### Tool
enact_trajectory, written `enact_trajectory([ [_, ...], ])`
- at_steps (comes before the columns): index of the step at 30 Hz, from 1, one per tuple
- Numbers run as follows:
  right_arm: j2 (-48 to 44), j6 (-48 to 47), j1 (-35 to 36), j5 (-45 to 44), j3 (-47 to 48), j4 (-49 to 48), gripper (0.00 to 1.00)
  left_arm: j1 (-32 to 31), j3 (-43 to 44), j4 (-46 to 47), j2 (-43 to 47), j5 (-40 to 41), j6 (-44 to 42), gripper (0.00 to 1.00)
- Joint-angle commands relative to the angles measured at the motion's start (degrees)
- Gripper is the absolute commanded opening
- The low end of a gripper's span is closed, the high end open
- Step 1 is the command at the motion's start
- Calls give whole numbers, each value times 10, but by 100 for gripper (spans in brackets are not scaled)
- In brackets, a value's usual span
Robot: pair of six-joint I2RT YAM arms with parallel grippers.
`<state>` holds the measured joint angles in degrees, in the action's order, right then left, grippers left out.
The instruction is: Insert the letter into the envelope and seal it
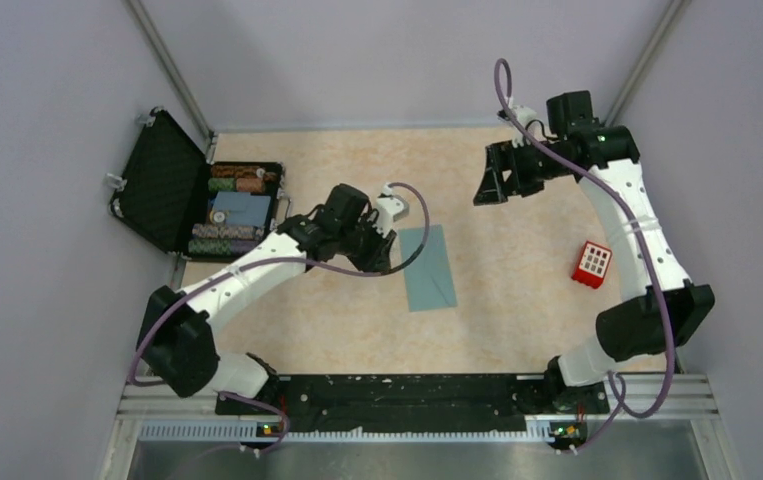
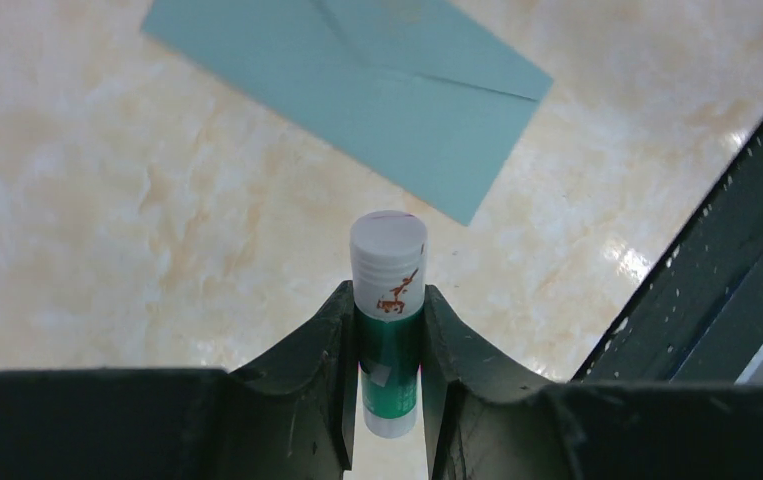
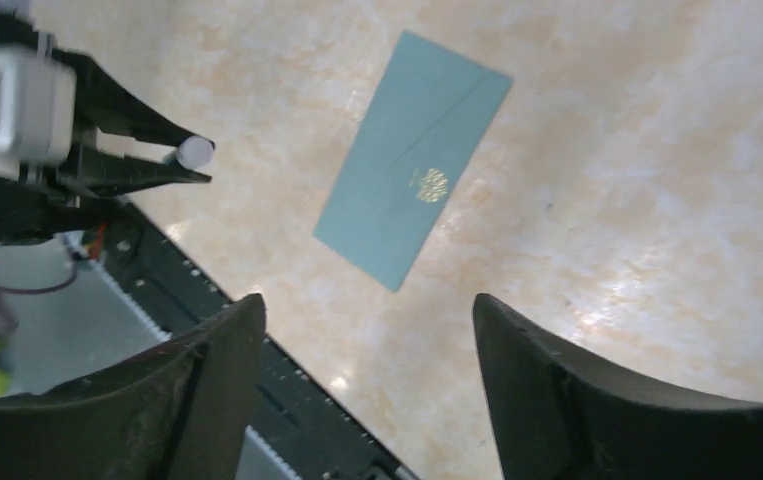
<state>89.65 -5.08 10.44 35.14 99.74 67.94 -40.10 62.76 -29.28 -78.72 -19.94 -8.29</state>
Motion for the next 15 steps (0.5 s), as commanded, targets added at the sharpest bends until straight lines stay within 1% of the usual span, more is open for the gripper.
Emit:
enact_trajectory([
  [1,-76,-52,4,-99,-23,-75,80,78,1,-33,-36,52,182,4],
  [2,-90,-46,4,-113,-44,-92,91,96,-5,-32,-43,62,204,6],
  [3,-106,-41,4,-127,-66,-115,98,114,-9,-34,-51,78,216,10],
  [4,-117,-33,3,-139,-88,-128,99,127,-14,-36,-60,88,226,13],
  [5,-126,-24,4,-149,-110,-136,99,139,-19,-36,-67,94,232,14],
  [7,-136,-15,4,-154,-126,-141,99,155,-28,-34,-81,102,238,13],
  [9,-145,-12,5,-138,-129,-145,99,157,-40,-27,-87,106,242,11],
  [13,-160,-10,4,-128,-133,-159,99,158,-65,-8,-100,107,268,10],
  [14,-161,-10,4,-128,-133,-160,99,158,-70,-5,-103,110,272,11],
  [15,-160,-10,4,-129,-134,-159,99,158,-76,-1,-107,112,274,13],
])
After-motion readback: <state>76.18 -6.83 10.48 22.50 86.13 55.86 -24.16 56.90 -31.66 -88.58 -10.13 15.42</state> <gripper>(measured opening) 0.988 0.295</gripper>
